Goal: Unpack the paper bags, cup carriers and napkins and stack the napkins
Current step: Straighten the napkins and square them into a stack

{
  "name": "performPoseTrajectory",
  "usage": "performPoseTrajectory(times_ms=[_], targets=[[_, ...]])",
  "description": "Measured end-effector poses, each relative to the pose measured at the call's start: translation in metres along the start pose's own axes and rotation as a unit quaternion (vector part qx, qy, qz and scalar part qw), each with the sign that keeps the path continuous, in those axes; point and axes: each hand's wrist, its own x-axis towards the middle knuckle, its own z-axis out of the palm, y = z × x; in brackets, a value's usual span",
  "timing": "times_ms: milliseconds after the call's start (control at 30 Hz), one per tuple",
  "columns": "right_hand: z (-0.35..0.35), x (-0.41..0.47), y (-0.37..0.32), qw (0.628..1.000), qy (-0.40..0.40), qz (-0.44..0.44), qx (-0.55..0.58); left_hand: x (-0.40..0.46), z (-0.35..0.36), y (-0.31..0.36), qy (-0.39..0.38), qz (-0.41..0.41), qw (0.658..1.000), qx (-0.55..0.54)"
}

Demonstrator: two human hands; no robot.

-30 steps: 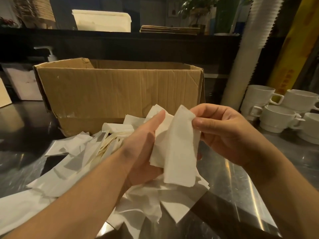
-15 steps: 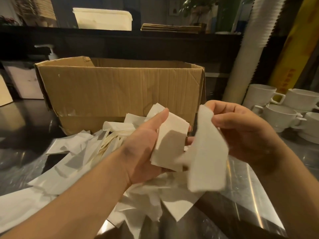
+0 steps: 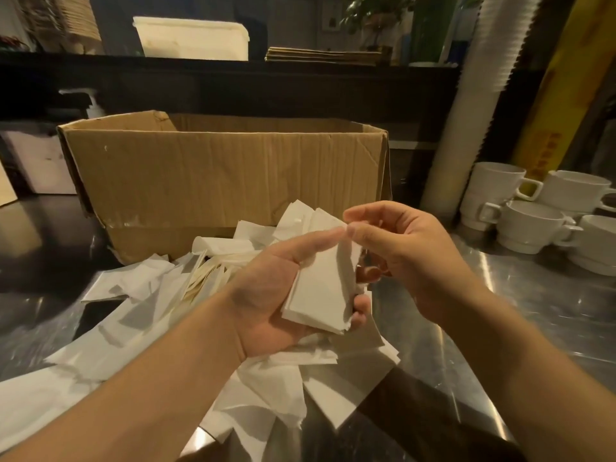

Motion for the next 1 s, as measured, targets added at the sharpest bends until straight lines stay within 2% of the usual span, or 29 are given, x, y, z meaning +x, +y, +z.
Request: performPoseTrajectory(times_ms=[100, 200, 333, 467, 567, 700, 800, 1000], targets=[[-0.006, 0.008, 0.006, 0.998, 0.058, 0.022, 0.016, -0.005, 0.002, 0.006, 0.014, 0.024, 0.999, -0.039], [-0.012, 0.016, 0.016, 0.995, 0.072, 0.05, -0.038, -0.006, -0.004, 0.014, 0.046, 0.064, 0.993, -0.091], [-0.008, 0.022, 0.03, 0.975, -0.009, 0.135, -0.176, -0.009, -0.003, 0.019, 0.102, 0.113, 0.982, -0.112], [-0.006, 0.02, 0.031, 0.949, -0.104, 0.155, -0.256, -0.009, -0.004, 0.018, 0.114, 0.116, 0.979, -0.125], [-0.006, 0.018, 0.029, 0.953, -0.137, 0.143, -0.231, -0.007, -0.008, 0.017, 0.112, 0.103, 0.981, -0.123], [-0.003, 0.016, 0.031, 0.977, -0.131, 0.105, -0.128, -0.005, -0.011, 0.017, 0.108, 0.097, 0.983, -0.117], [-0.001, 0.013, 0.03, 0.978, -0.139, 0.089, -0.127, -0.005, -0.012, 0.018, 0.097, 0.097, 0.983, -0.121], [-0.016, 0.023, 0.024, 0.969, -0.067, 0.175, -0.163, -0.008, -0.006, 0.018, 0.114, 0.115, 0.98, -0.119]])
